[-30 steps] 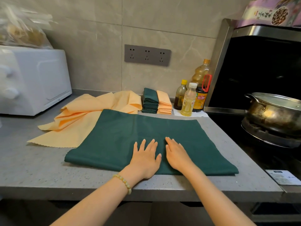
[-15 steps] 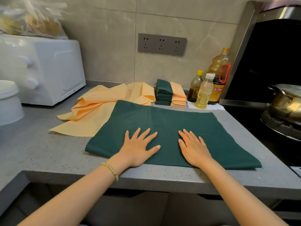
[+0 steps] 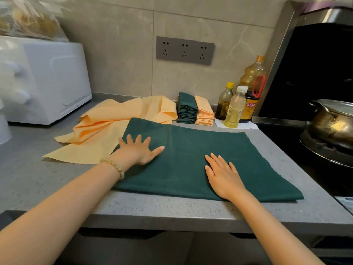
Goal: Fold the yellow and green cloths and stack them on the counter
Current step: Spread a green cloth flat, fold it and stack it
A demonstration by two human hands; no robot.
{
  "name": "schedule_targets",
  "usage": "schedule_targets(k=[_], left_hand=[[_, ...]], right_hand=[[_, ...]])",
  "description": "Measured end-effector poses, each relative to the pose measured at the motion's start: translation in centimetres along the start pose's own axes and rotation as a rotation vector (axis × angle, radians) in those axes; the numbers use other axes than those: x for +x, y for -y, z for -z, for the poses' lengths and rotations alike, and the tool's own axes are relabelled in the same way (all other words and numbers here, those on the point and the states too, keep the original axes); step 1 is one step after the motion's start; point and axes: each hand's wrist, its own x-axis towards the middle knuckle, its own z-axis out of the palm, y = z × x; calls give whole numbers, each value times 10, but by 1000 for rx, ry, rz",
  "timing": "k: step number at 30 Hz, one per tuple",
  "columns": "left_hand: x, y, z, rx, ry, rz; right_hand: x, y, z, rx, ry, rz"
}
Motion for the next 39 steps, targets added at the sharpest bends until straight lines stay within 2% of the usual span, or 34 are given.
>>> schedule_targets(k=[3,4,6,8,12,17,21,24,27,29,30,32,35,39], left_hand=[[41,-35,20,23,-263,-229],[59,-47,24,32,-315,-308],[87,-66,26,92,-318,-407],[113,-82,25,158,-263,-428],[150,-88,22,256,-244,-343],[165,-82,24,201,-344,-381],[145,-76,36,-39,-474,-514],[105,-70,45,-32,-580,-628],[52,-56,44,43,-699,-778],[14,-47,36,119,-772,-893],[-3,-43,31,155,-786,-946],[-31,-34,14,184,-797,-1043],[-60,-26,-14,186,-786,-1088],[-75,-20,-35,88,-800,-1050]], right_hand=[[-1,0,-1,14,-15,4],[1,-1,0,21,-21,2],[-1,0,-1,38,-29,1],[-1,-2,-2,46,-39,-5],[-2,-1,-3,42,-51,-8],[0,-3,-3,44,-61,-8],[0,-3,-3,57,-76,-12],[-2,-3,-2,184,-146,-4],[-5,-1,10,284,-436,51],[-10,-8,26,122,-667,114],[-14,-13,33,31,-716,150],[-27,-26,39,-106,-689,228],[-46,-50,35,-181,-591,369],[-65,-70,26,-167,-603,481]])
